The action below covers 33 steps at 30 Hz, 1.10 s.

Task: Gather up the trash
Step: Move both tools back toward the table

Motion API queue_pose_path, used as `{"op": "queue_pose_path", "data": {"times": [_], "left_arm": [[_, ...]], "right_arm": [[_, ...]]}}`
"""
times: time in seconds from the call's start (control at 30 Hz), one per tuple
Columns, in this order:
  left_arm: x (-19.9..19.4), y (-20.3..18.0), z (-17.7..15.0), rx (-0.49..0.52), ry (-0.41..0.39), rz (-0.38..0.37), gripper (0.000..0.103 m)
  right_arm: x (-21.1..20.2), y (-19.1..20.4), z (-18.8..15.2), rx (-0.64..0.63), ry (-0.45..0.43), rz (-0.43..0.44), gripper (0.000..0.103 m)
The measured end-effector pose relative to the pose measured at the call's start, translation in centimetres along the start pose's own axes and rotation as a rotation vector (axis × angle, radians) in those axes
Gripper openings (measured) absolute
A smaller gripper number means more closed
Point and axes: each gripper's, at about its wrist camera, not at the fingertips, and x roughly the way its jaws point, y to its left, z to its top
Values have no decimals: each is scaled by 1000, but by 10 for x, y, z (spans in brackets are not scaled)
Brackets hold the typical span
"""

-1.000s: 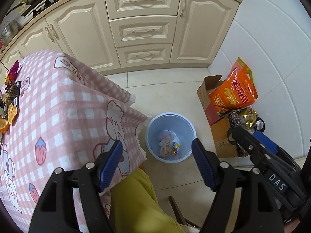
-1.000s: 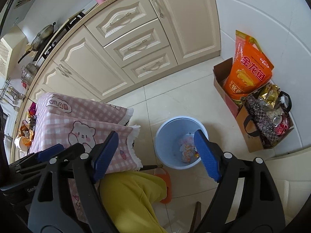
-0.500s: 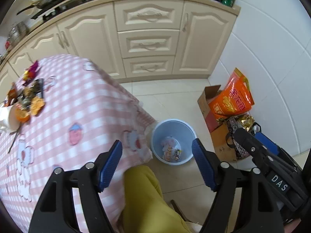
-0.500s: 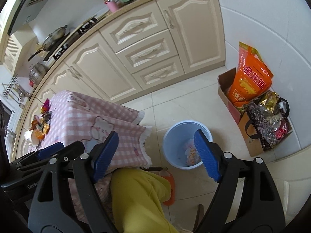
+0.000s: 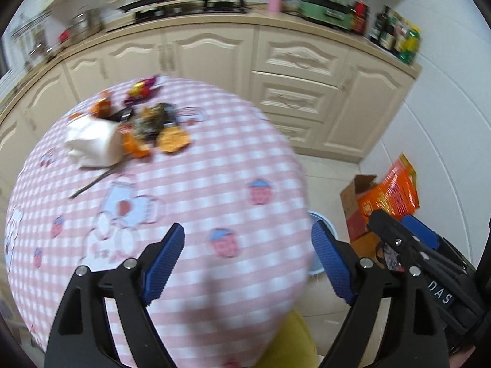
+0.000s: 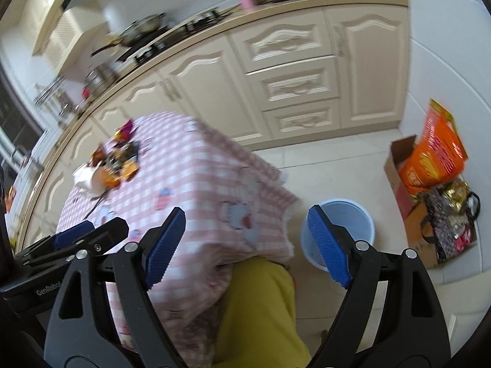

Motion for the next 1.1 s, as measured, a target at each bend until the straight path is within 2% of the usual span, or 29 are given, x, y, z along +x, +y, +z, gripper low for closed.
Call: {"op": "queue_pose_path", "data": {"times": [0.3,0.57,0.87,0.93,1.0,1.1], "left_arm": [[-13,89,0,-168,-12,76,83],[-20,159,8,-314,-25,90,84],[-14,205,9,-361,-20,147,87],[-11,218,10,-376,-13,156,87],[-7,229,10,-393,-8,162,87],[-1,245,10,-428,4,166,87]], "right_arm": [[26,78,7,-128,43,94,83],[53,138,15,-243,78,160,83],[108,198,20,-398,134,188,82],[125,209,20,-427,165,206,75],[141,220,21,-459,185,215,62],[162,230,19,-482,219,205,52]]}}
